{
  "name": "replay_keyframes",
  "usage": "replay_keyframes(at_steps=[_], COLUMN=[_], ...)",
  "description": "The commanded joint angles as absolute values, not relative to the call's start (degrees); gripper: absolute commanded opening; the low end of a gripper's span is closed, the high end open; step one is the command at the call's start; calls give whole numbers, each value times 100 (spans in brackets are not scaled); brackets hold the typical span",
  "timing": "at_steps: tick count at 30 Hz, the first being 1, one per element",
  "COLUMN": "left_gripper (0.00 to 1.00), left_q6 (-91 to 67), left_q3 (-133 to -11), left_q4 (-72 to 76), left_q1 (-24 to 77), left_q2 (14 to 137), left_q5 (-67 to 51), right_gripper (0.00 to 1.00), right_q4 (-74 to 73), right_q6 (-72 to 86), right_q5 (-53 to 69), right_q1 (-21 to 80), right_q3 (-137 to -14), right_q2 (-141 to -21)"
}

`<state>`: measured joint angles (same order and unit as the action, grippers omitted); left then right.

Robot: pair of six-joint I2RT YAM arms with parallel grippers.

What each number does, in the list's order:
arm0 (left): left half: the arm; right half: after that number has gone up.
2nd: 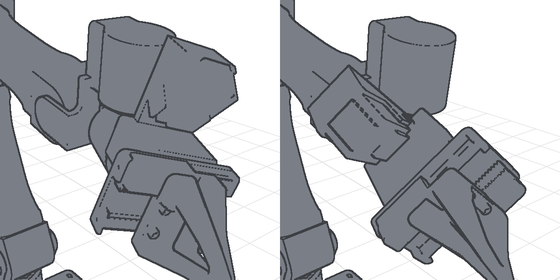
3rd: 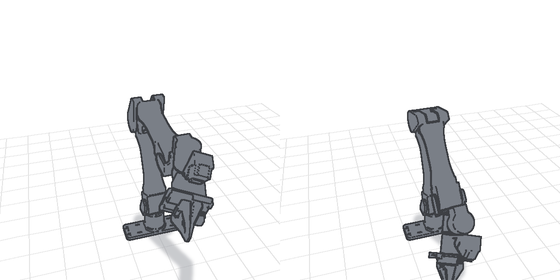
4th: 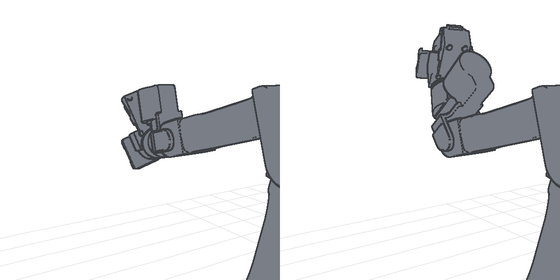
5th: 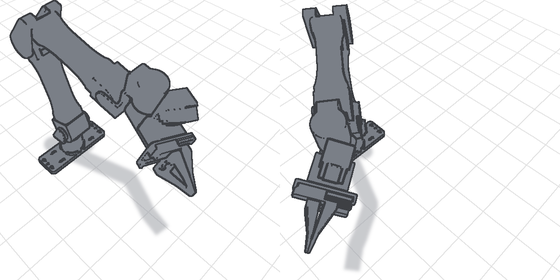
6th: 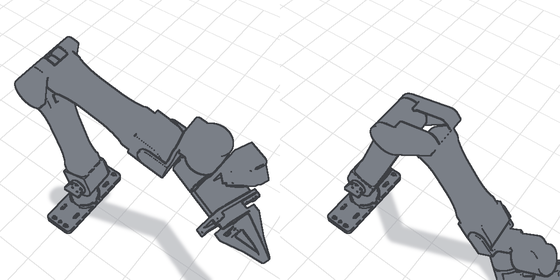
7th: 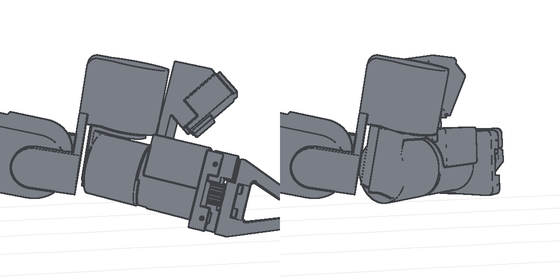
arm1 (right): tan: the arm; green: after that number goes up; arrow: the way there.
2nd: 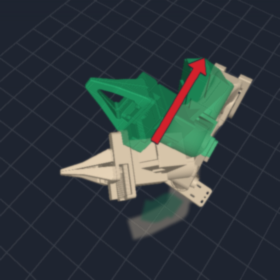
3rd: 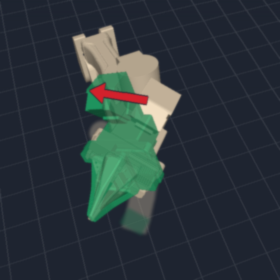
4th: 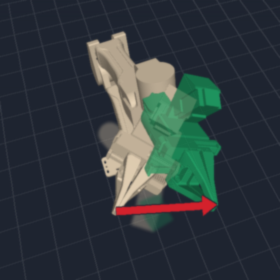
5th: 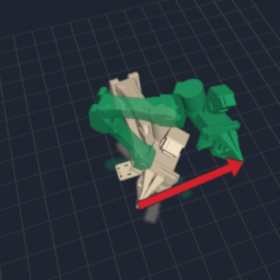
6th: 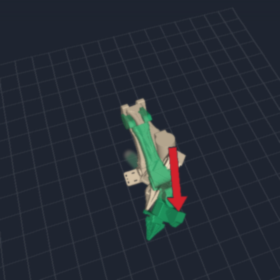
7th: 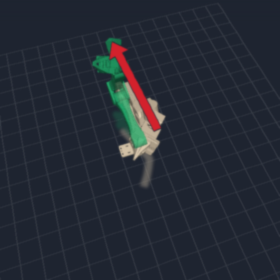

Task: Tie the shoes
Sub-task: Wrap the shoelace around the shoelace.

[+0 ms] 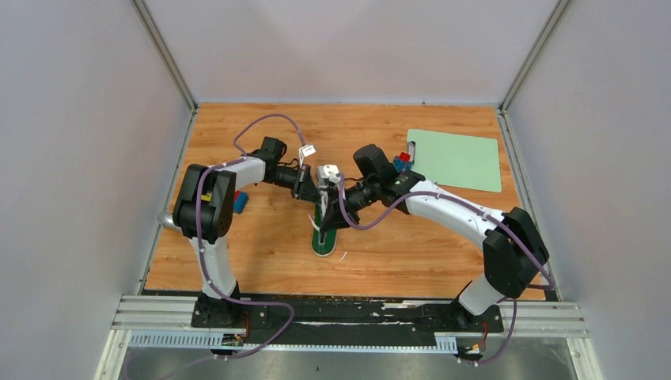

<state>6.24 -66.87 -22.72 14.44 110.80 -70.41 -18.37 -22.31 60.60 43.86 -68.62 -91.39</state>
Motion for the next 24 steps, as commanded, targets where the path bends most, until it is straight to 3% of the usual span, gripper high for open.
replay_keyframes(at_steps=[1,9,14,18,24], left_gripper=[0,0,0,0,0], left_q6=[551,791,901,1074,1278], left_q3=[-6732,-6699,-6693,-6671,-6638], left_q4=[-2110,-2306,-2371,-2471,-2571], left_q1=[1415,1415,1414,1417,1415], left_q2=[11120,11039,11015,10962,10881], left_q5=[-7152,-7117,-7220,-7256,-7331], right_gripper=[5,6,15,29,37], right_q4=[-1977,-2074,-1873,-1759,-2432], right_q6=[-2266,-2716,-2500,-2457,-2262], right_q5=[6212,5924,5332,4793,5057], right_q1=[4414,4377,4377,4319,3365], right_q3=[-6314,-5764,-5698,-5715,-6144], right_q2=[-8625,-8529,-8828,-8912,-9133])
